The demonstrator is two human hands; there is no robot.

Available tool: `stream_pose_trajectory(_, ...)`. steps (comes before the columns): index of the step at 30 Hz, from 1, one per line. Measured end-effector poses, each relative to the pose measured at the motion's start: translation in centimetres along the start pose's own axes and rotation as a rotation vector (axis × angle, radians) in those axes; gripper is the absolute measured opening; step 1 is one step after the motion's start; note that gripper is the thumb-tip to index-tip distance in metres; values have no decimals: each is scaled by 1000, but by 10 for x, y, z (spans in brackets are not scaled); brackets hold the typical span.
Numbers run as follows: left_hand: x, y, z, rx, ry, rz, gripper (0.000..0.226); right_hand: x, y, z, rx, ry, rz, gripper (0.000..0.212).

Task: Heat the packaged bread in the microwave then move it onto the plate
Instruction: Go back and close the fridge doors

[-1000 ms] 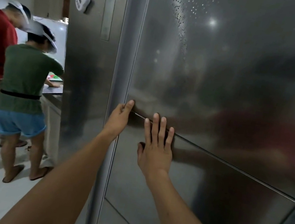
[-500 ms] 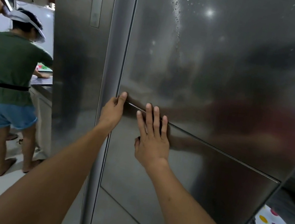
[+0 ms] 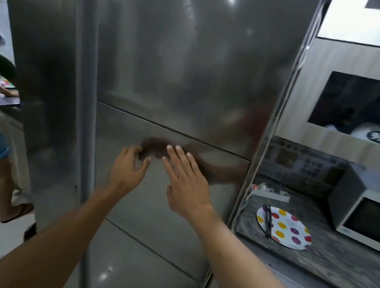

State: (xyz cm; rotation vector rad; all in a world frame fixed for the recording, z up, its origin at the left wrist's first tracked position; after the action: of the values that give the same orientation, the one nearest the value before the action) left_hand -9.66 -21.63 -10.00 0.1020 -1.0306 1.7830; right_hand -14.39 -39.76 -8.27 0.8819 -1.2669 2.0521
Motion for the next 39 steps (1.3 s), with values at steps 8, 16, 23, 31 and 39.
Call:
stream_pose_trajectory(8,-91,101,96,-200,-11,-204,17,17,130,105,11,8,44,70)
stream_pose_trajectory(16,-193,175,210,-373,11,-414,10,30,280,232,-301,17,-152,69)
stream_pose_trajectory(23,-281,210,309,-483,52,-622,33,52,401,341,-681,120,-260,63)
stream_pose_trajectory(31,-381,228,400,-616,89,-783,40,50,478,418,-934,105,-266,58)
stream_pose_trajectory(39,-505,190,466,-648,101,-893,44,9,475,533,-1033,150,-318,61)
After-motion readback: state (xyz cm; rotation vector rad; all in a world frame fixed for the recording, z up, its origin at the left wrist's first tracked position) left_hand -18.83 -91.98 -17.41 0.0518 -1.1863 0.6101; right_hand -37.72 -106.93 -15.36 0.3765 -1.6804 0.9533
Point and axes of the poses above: each hand's wrist, its own y-axis away from the middle knuckle, its own x-axis out of the back of the hand, z = x × y, the point moved 1 cm from there along -y, towards the middle knuckle, and after that the axes turned 5 degrees about -x, right-handed, at the moved point
